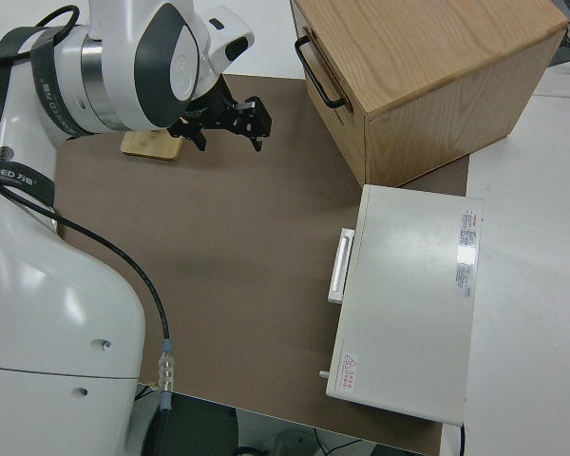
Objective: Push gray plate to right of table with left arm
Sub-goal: 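Lower the left gripper against the gray plate's edge nearest it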
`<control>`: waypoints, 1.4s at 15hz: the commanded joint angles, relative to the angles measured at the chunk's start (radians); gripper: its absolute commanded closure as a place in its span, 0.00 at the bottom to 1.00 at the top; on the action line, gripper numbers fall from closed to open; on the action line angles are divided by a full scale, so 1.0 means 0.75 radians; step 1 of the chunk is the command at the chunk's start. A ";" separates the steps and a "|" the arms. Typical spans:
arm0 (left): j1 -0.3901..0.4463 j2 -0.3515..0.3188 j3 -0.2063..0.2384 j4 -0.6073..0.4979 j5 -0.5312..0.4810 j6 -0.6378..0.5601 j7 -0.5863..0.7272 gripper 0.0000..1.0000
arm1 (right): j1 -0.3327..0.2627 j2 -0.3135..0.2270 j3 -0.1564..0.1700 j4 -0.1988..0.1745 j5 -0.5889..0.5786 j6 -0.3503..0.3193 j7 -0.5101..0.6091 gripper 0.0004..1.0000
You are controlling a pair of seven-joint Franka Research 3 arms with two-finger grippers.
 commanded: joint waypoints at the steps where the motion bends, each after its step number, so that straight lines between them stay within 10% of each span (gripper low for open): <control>1: -0.024 0.017 0.009 -0.032 -0.013 0.058 -0.015 0.00 | -0.001 -0.008 0.000 0.002 0.009 -0.014 0.004 0.02; 12: -0.024 0.072 0.011 -0.034 -0.011 0.093 -0.011 0.02 | -0.001 -0.008 0.000 0.002 0.009 -0.014 0.004 0.02; 14: -0.024 0.074 0.009 -0.034 -0.013 0.101 -0.011 0.24 | -0.001 -0.008 0.000 0.002 0.009 -0.014 0.004 0.02; 18: -0.024 0.074 0.011 -0.034 -0.011 0.103 0.005 1.00 | -0.001 -0.008 0.000 0.002 0.009 -0.014 0.004 0.02; 21: -0.022 0.076 0.011 -0.034 -0.013 0.105 0.007 1.00 | -0.001 -0.008 0.000 0.002 0.009 -0.014 0.004 0.02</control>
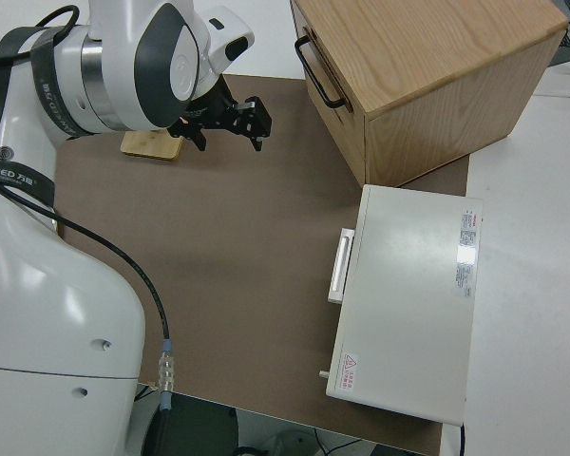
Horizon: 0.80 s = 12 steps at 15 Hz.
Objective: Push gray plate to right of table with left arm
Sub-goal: 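Lower the left gripper against the gray plate's edge nearest it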
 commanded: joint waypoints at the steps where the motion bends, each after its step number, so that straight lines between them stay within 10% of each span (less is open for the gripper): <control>1: -0.019 0.005 0.012 -0.023 -0.013 0.055 0.008 1.00 | -0.001 -0.008 0.000 0.004 0.009 -0.014 0.004 0.02; 12: -0.125 0.052 0.010 -0.013 -0.013 0.085 -0.129 1.00 | -0.001 -0.008 0.000 0.002 0.009 -0.014 0.004 0.02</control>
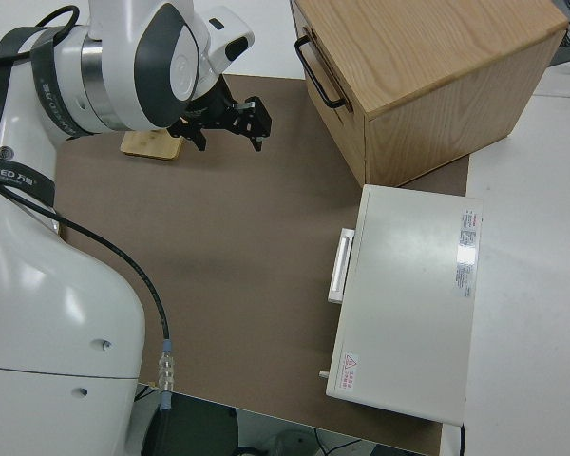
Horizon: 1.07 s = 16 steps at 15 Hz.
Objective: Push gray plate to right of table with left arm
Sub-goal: 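Push the gray plate across the table away from the left arm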
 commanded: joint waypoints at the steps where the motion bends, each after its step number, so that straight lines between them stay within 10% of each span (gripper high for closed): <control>1: -0.133 0.061 0.008 -0.009 -0.007 0.060 -0.148 1.00 | -0.001 -0.008 0.000 0.002 0.009 -0.014 0.004 0.02; 16: -0.510 0.218 0.008 0.134 0.007 0.109 -0.641 1.00 | -0.001 -0.008 0.000 0.002 0.009 -0.014 0.004 0.02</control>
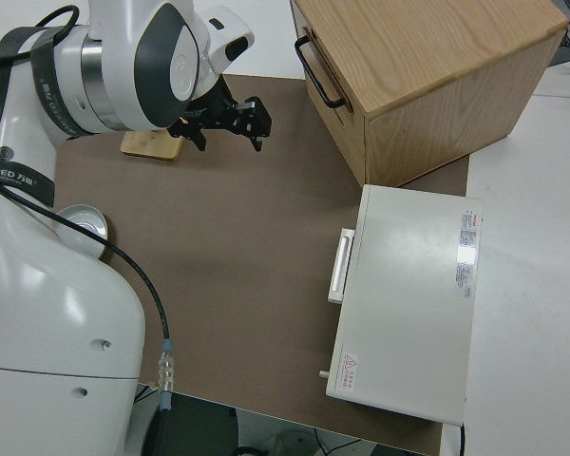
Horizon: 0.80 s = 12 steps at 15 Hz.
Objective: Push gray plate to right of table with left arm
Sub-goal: 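Push the gray plate across the table away from the left arm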
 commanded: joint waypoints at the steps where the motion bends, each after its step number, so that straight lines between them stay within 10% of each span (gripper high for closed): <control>1: -0.113 0.135 0.005 0.066 0.005 0.050 -0.145 1.00 | -0.001 -0.008 0.000 0.002 0.009 -0.014 0.004 0.02; 12: -0.336 0.264 0.005 0.269 0.009 -0.029 -0.411 1.00 | -0.001 -0.008 0.000 0.002 0.009 -0.014 0.004 0.02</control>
